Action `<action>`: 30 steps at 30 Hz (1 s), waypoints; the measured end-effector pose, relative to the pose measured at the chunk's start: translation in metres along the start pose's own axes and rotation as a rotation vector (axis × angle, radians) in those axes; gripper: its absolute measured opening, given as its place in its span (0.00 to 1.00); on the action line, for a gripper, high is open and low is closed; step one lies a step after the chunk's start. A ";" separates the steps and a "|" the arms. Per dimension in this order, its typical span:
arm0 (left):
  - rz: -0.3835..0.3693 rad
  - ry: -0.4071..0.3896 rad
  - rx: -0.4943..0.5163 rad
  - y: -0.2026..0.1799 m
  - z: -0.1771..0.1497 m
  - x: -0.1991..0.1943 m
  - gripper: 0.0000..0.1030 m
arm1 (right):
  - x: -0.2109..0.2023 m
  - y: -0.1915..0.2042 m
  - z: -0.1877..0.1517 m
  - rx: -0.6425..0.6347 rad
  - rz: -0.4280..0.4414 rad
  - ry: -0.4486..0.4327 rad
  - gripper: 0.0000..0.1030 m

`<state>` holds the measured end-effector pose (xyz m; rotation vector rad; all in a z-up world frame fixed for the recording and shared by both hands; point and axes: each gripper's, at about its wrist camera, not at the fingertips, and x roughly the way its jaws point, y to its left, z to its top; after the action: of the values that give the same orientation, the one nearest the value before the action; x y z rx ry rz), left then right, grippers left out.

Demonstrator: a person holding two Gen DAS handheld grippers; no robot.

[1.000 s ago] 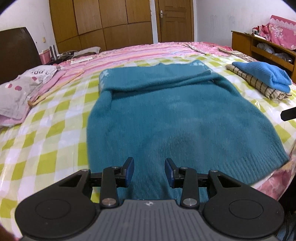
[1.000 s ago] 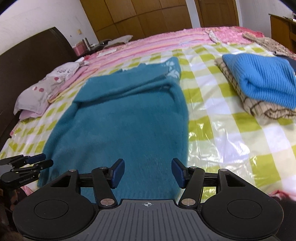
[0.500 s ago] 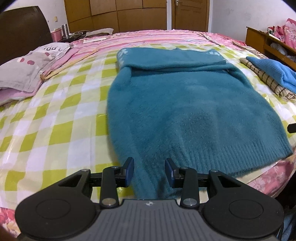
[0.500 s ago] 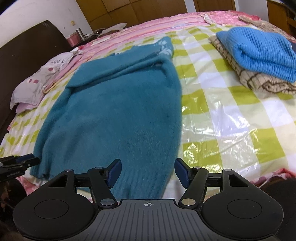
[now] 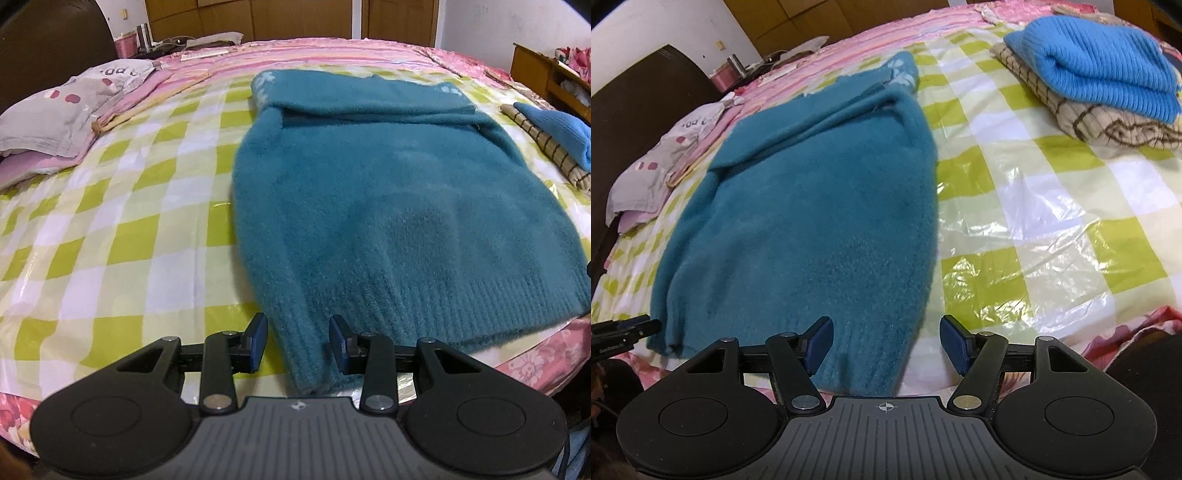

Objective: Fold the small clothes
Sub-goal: 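Move both open tools down toward the sweater hem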

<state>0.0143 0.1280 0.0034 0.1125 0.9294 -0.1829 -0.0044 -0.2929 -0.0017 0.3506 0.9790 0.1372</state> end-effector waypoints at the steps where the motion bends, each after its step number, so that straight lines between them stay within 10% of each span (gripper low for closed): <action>1: -0.005 0.002 -0.001 -0.001 0.001 0.001 0.41 | 0.002 0.000 0.000 0.000 0.005 0.003 0.63; 30: -0.031 0.047 -0.112 0.015 0.005 0.024 0.32 | 0.019 0.003 -0.001 0.044 0.070 0.008 0.48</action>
<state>0.0350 0.1397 -0.0128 -0.0017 0.9863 -0.1573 0.0058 -0.2850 -0.0163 0.4249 0.9792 0.1807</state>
